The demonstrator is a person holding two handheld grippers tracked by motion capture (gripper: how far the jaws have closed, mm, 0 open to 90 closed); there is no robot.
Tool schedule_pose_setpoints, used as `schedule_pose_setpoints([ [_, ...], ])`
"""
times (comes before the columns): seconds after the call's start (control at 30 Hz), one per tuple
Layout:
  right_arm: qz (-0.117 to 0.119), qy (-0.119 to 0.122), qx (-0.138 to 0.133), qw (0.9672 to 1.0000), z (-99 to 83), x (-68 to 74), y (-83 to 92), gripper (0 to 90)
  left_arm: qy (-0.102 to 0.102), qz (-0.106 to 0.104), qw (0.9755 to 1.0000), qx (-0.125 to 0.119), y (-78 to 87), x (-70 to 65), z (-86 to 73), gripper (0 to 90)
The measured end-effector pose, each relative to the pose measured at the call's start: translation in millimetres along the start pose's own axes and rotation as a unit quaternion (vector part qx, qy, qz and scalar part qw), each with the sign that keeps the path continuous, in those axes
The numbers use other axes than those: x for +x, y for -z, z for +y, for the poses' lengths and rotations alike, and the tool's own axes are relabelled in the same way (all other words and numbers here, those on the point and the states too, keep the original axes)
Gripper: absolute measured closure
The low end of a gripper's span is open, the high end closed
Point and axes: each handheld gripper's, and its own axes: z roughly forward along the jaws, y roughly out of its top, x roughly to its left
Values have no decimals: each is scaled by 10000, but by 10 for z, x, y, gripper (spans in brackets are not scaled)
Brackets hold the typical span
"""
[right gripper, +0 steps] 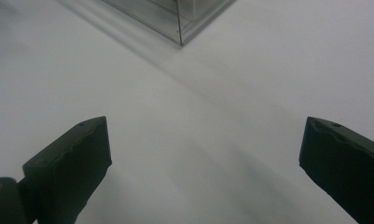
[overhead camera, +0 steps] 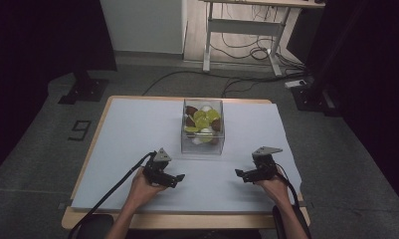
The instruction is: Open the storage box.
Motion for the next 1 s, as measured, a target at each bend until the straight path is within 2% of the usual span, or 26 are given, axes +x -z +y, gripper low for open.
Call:
schedule_pose_setpoints([
  [0.27,113,35,-63,9999,106,74,18,18,-172,-3,9998,-24,32,-30,124,114],
  [0.37,155,73,-83,9998,140,97,21,18,-142,-79,9998,-92,39,-26,152,132],
  [0.83,493,198,-225,9983,307,220,16,19,-279,-92,9994,-177,73,-40,296,173],
  [0.93,493,256,-235,9982,339,239,9,31,-266,-128,9993,-210,78,-25,327,191],
  [1.0,538,323,-260,9977,383,270,-3,73,-289,-148,9992,-227,71,-19,365,204],
])
